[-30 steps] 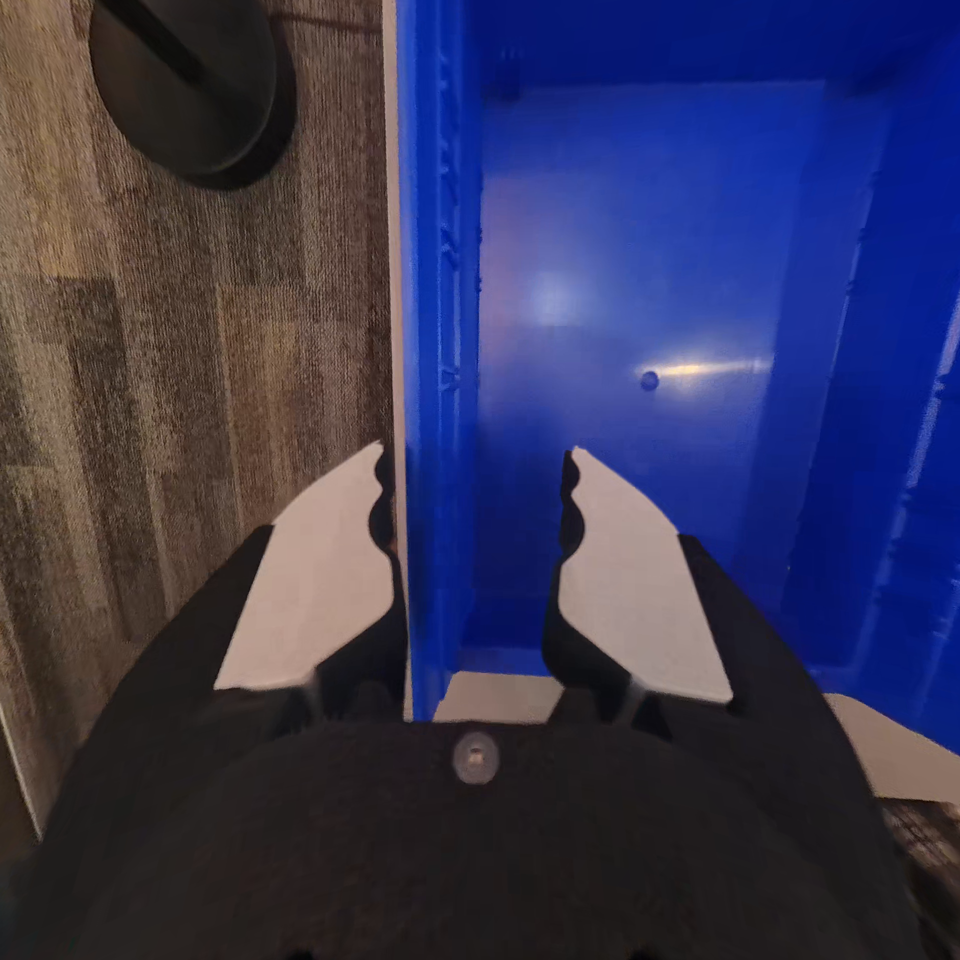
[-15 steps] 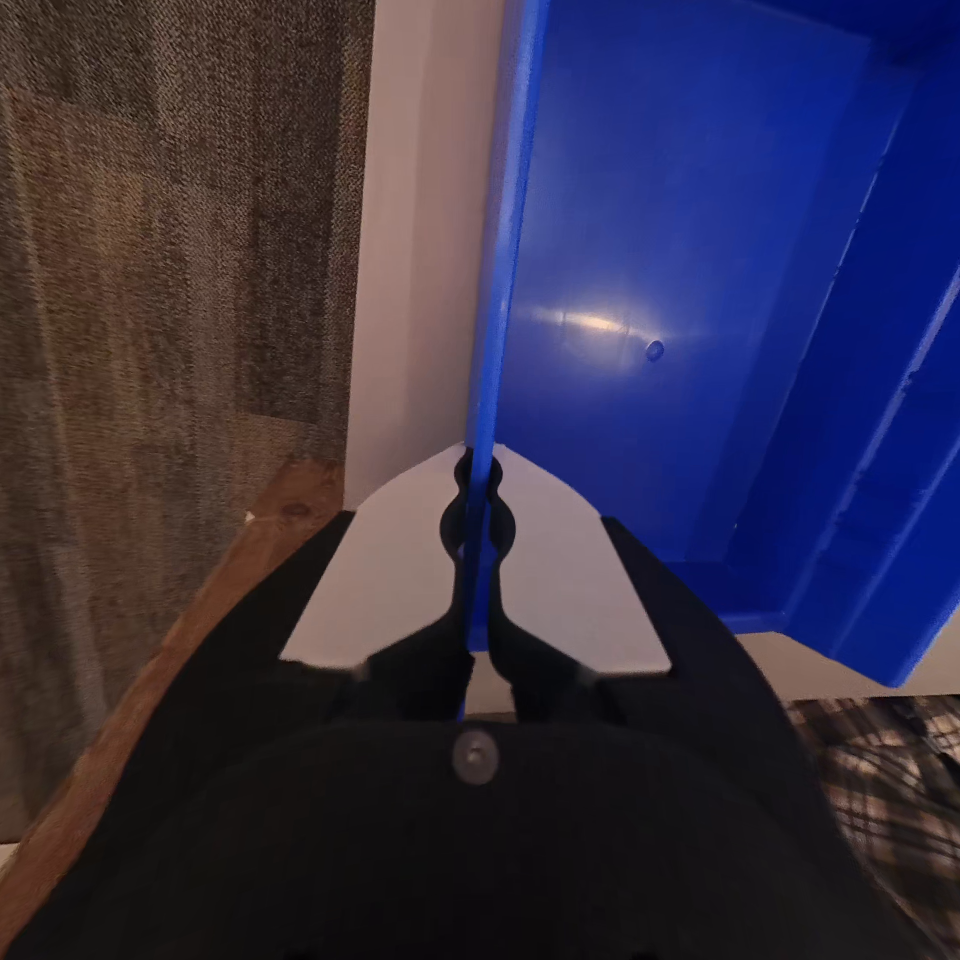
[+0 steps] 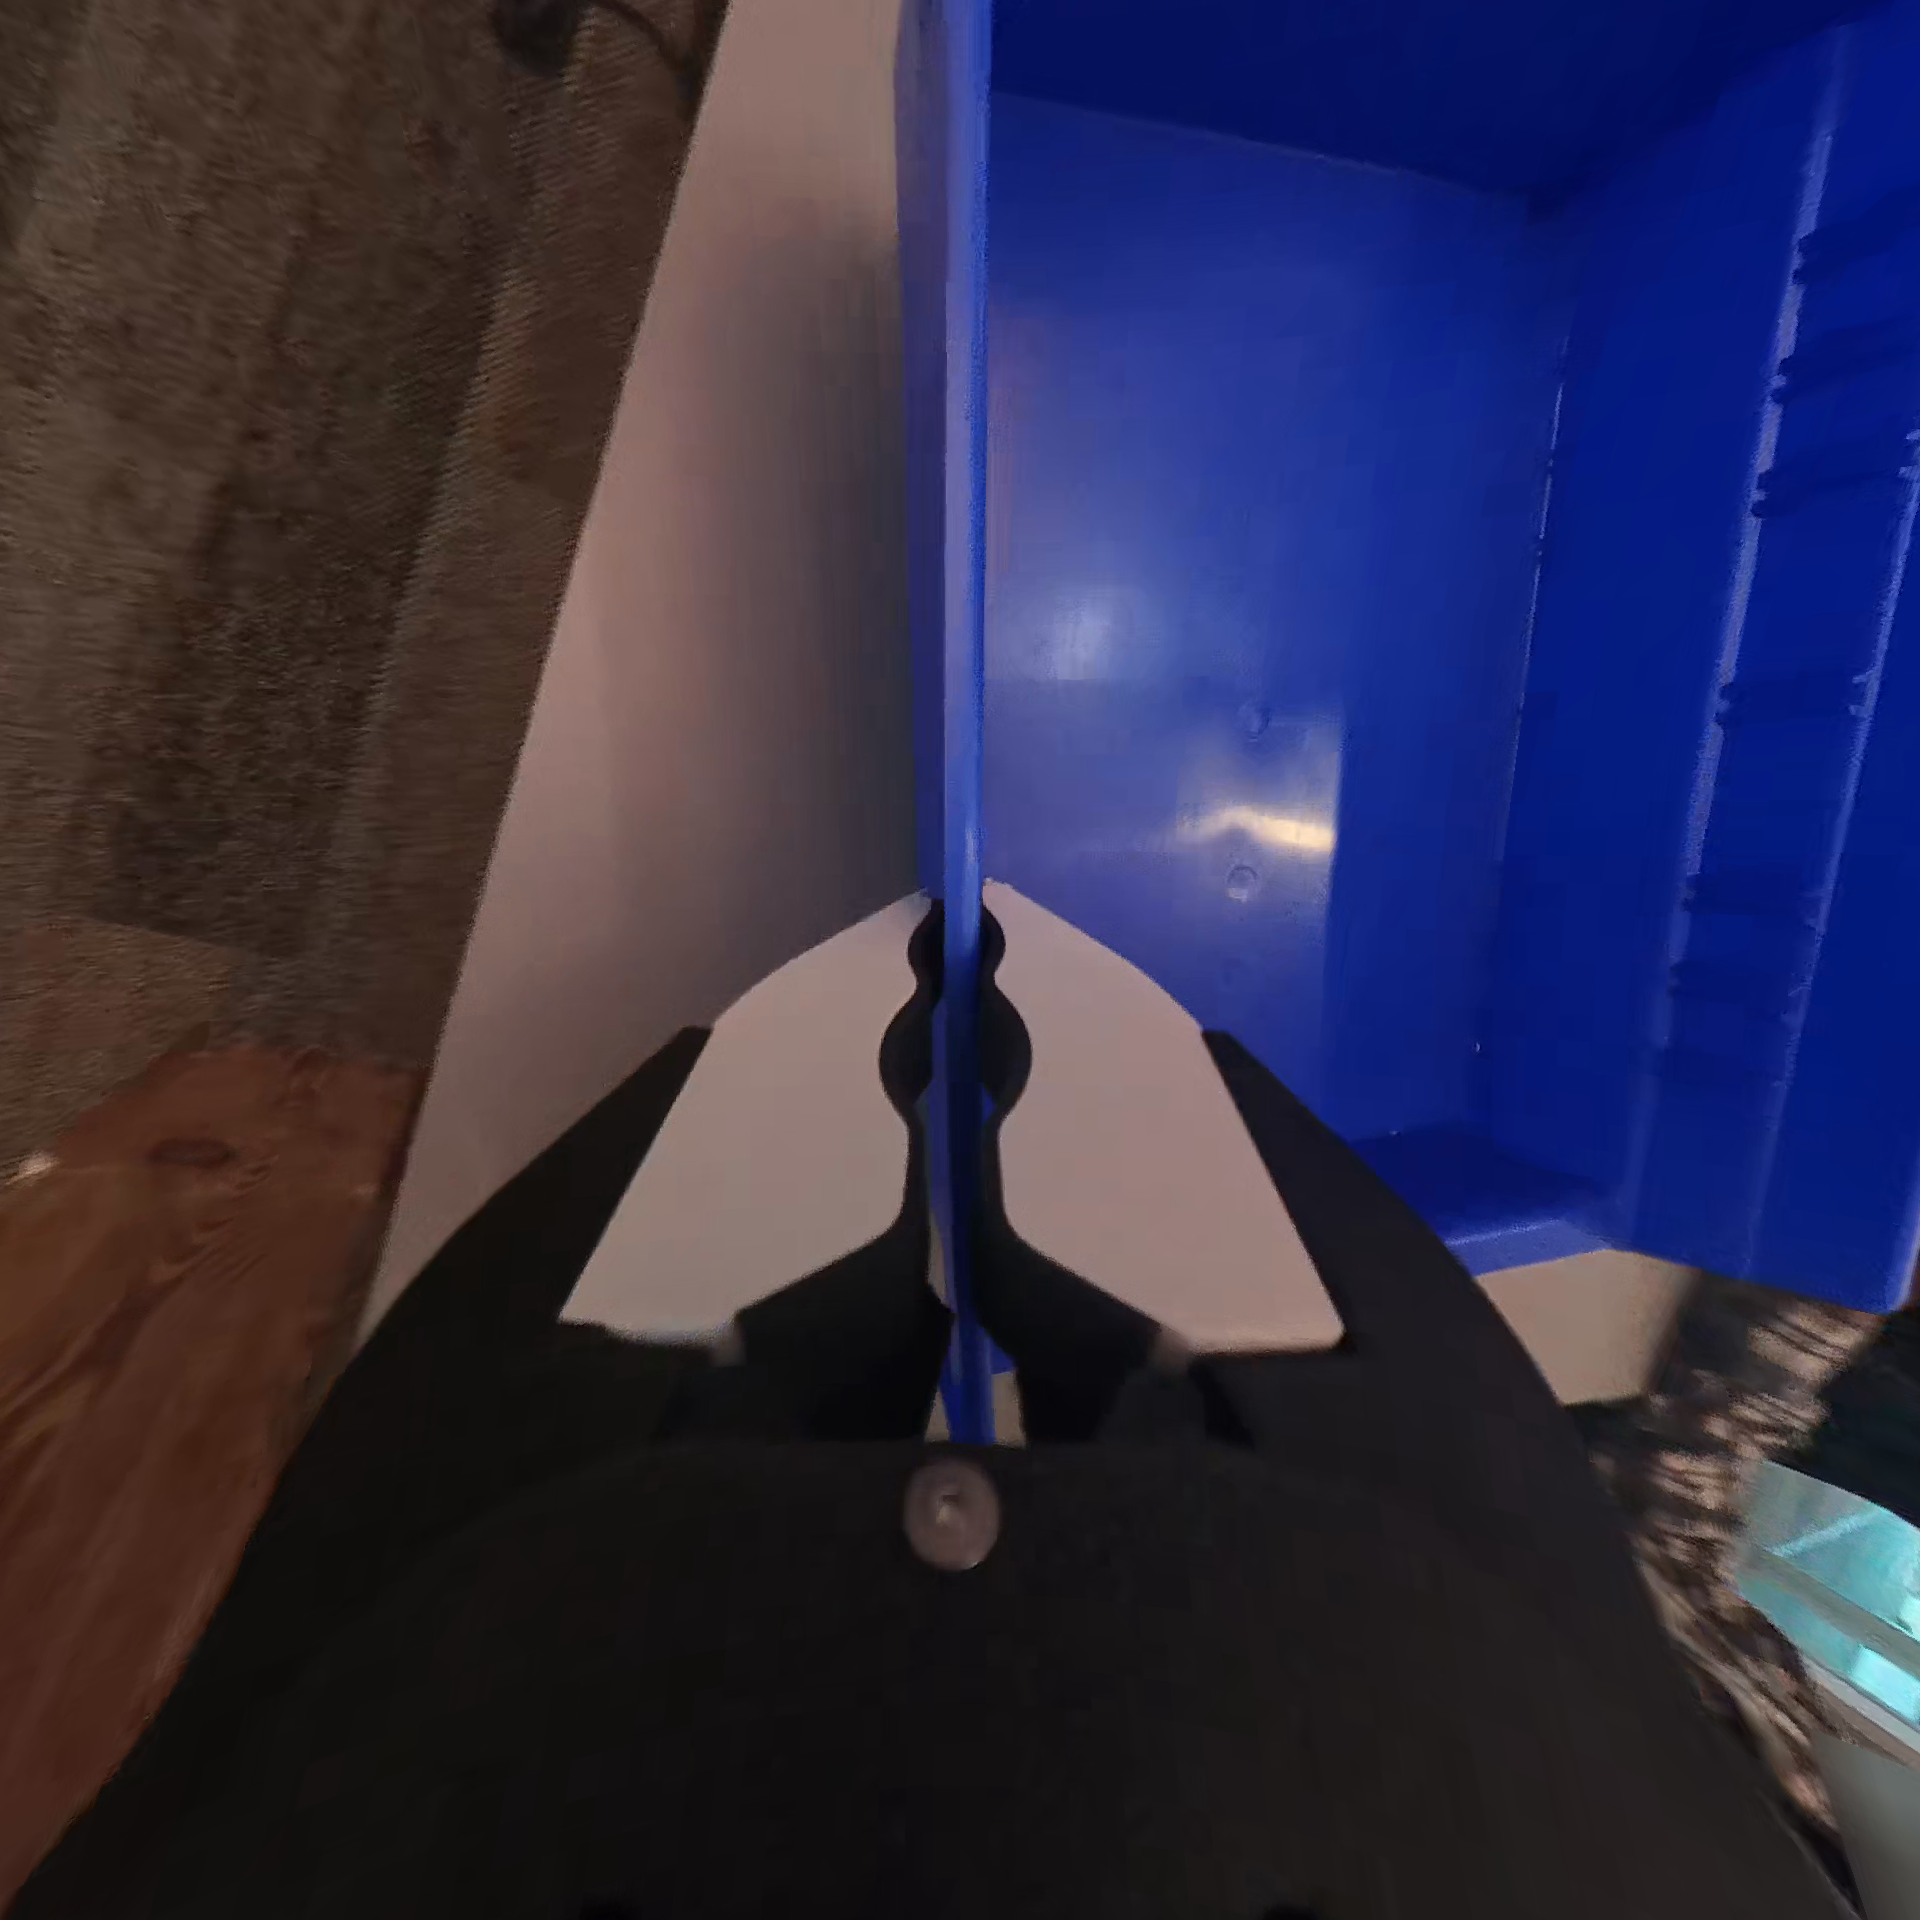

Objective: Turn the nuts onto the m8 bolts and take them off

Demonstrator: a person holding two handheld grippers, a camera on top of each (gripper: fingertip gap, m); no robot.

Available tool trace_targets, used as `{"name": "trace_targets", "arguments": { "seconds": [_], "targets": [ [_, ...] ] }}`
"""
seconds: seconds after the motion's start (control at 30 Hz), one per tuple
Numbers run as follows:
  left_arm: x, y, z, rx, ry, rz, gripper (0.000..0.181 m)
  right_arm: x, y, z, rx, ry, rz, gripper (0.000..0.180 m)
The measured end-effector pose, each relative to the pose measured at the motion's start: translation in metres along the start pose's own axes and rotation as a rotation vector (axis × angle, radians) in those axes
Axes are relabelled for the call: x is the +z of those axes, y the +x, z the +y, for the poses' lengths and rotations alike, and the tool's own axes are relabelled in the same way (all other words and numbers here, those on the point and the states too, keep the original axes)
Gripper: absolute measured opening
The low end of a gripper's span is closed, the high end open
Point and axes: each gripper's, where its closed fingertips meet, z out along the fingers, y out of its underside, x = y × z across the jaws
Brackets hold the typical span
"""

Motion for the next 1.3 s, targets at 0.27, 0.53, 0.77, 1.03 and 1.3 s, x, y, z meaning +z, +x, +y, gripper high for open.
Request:
{"name": "trace_targets", "arguments": {
  "seconds": [0.27,0.53,0.77,1.03,1.3],
  "targets": [
    [-0.029,0.139,-0.019,0.211,-0.012,0.134,0.003,-0.003,0.005,-0.003,-0.023,0.006,0.034,0.065],
    [0.019,0.377,0.004,0.549,-0.160,0.254,0.003,-0.017,0.017,-0.010,-0.037,0.043,0.104,0.063],
    [0.120,0.524,0.082,0.781,-0.338,0.245,0.004,-0.049,0.050,-0.021,0.044,0.135,0.214,0.063],
    [0.206,0.582,0.150,0.917,-0.452,0.191,0.004,-0.089,0.093,-0.025,0.128,0.201,0.405,0.065],
    [0.257,0.577,0.175,0.966,-0.484,0.113,0.004,-0.099,0.107,-0.020,0.132,0.165,0.464,0.064]
  ]
}}
